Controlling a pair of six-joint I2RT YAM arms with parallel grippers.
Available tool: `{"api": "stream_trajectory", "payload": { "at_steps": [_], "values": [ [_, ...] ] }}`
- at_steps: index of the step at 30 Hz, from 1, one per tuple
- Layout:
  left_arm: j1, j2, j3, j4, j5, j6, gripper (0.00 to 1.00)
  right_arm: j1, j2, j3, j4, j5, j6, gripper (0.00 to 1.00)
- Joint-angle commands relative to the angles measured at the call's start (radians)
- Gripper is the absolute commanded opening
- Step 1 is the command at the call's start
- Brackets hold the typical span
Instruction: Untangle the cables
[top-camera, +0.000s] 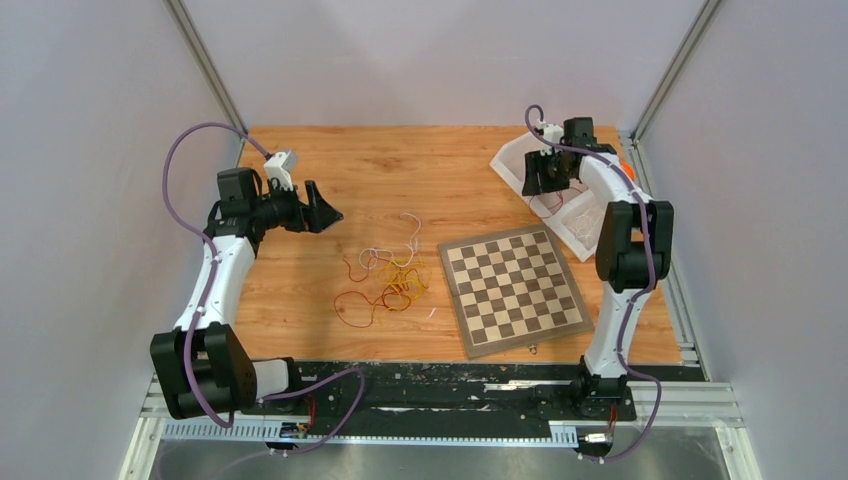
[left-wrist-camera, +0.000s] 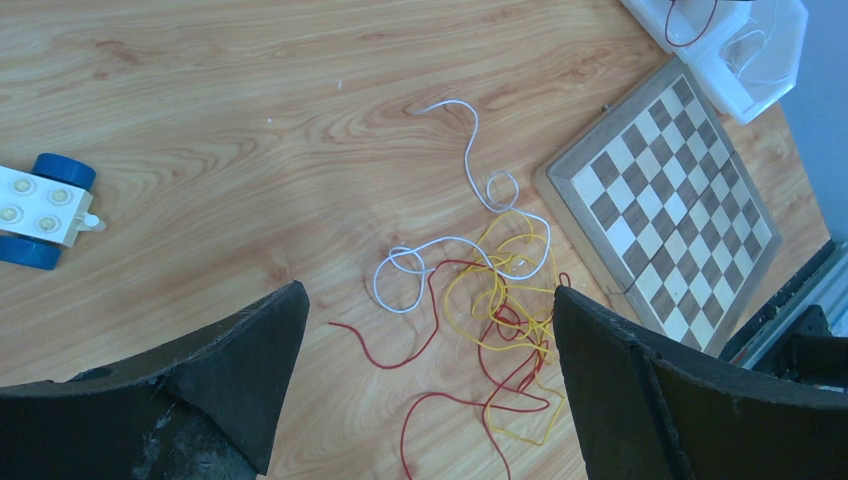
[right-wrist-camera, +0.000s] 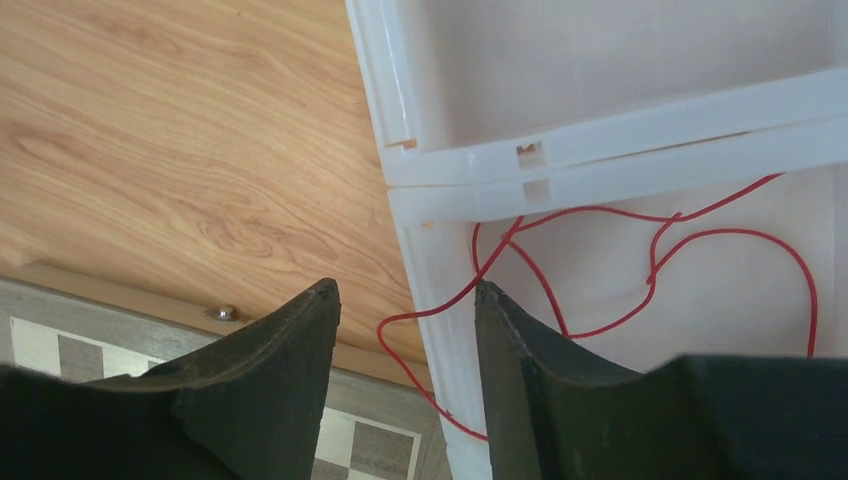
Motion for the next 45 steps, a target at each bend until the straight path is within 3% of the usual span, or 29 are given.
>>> {"api": "stream_trajectory", "payload": {
  "at_steps": [1, 6, 10, 19, 28, 29, 31, 34, 37, 39, 42, 45],
  "values": [
    [-0.004, -0.013, 0.025, 0.018, 0.0, 0.003, 1.0, -0.002, 0.04, 0.063, 0.023, 0.002, 0.056, 0.49],
    [-0.003, -0.01, 0.04, 0.01, -0.003, 0.014, 1.0, -0.055, 0.041, 0.089, 0.004, 0.024, 0.042, 0.26],
    [-0.003, -0.006, 0.042, 0.01, 0.0, 0.015, 1.0, -0.094, 0.042, 0.136, -0.029, 0.009, 0.01, 0.02],
    [-0.003, 0.022, 0.046, 0.027, 0.008, 0.008, 1.0, -0.156, 0.059, 0.216, 0.039, -0.076, -0.023, 0.0],
    [-0.003, 0.034, 0.049, 0.015, -0.01, 0.034, 1.0, -0.097, 0.023, 0.011, 0.289, 0.002, -0.207, 0.0],
    [-0.003, 0.032, 0.048, 0.009, -0.008, 0.042, 1.0, -0.094, 0.014, -0.012, 0.296, 0.009, -0.229, 0.02],
    [-0.004, 0.024, 0.044, -0.016, 0.011, 0.069, 1.0, -0.092, -0.008, -0.029, 0.274, 0.032, -0.243, 0.18],
    [-0.022, 0.019, 0.041, -0.099, 0.036, 0.2, 1.0, -0.093, -0.074, -0.038, 0.186, 0.022, -0.26, 0.32],
    [-0.065, 0.025, 0.039, -0.184, 0.054, 0.302, 1.0, -0.092, -0.2, -0.092, 0.137, -0.068, -0.267, 0.56],
    [-0.122, 0.038, 0.036, -0.243, 0.064, 0.398, 0.98, -0.081, -0.3, -0.148, 0.123, -0.163, -0.264, 0.66],
    [-0.26, 0.072, 0.017, -0.299, 0.066, 0.461, 0.93, -0.034, -0.4, -0.198, 0.104, -0.287, -0.222, 0.73],
    [-0.356, 0.115, 0.005, -0.287, 0.056, 0.505, 0.81, 0.048, -0.455, -0.252, 0.092, -0.414, -0.187, 0.74]
  ]
}}
